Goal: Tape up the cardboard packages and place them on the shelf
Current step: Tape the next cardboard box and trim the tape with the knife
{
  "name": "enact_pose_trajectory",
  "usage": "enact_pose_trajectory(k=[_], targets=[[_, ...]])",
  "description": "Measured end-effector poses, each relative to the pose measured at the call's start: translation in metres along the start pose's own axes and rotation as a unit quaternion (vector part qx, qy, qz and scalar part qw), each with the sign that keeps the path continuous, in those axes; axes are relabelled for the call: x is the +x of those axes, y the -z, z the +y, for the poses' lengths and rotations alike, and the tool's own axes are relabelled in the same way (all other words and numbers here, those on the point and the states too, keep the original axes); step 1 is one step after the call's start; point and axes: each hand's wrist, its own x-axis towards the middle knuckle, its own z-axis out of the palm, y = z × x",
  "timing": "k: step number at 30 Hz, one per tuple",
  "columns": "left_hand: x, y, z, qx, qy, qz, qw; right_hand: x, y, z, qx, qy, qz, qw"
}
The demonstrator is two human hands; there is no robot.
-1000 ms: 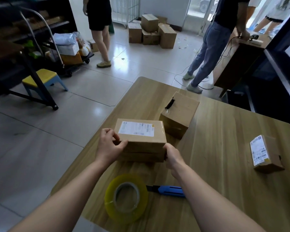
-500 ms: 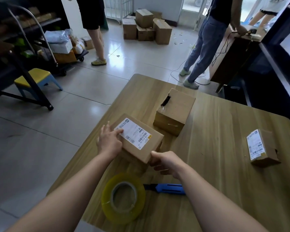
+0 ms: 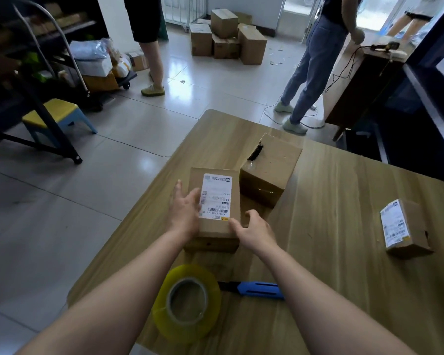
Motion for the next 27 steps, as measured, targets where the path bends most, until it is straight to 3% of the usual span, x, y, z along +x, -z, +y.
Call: enact_pose_trajectory(k=[3,10,16,27], targets=[[-0.013,-0.017,0.001,0.026,-0.001,-0.032,0.999,0.002,-0.004,-0.004,0.019,0.000,0.030,0.999],[0.000,-0.026,0.007,0.230,-0.044,-0.027,0.972,0.023,-0.020,-0.033,0.009,0.032,0.076,0.997],[0.003,-0.032,0.003,0.247,-0.058,-0.051,0.966,0.035,-0.035,-0.026,-0.056,0.053,0.084,0.993],[0.002,-0.030,0.004,0.237,-0.041,-0.063,0.969,0.033,-0.038,-0.023,-0.064,0.066,0.100,0.991]])
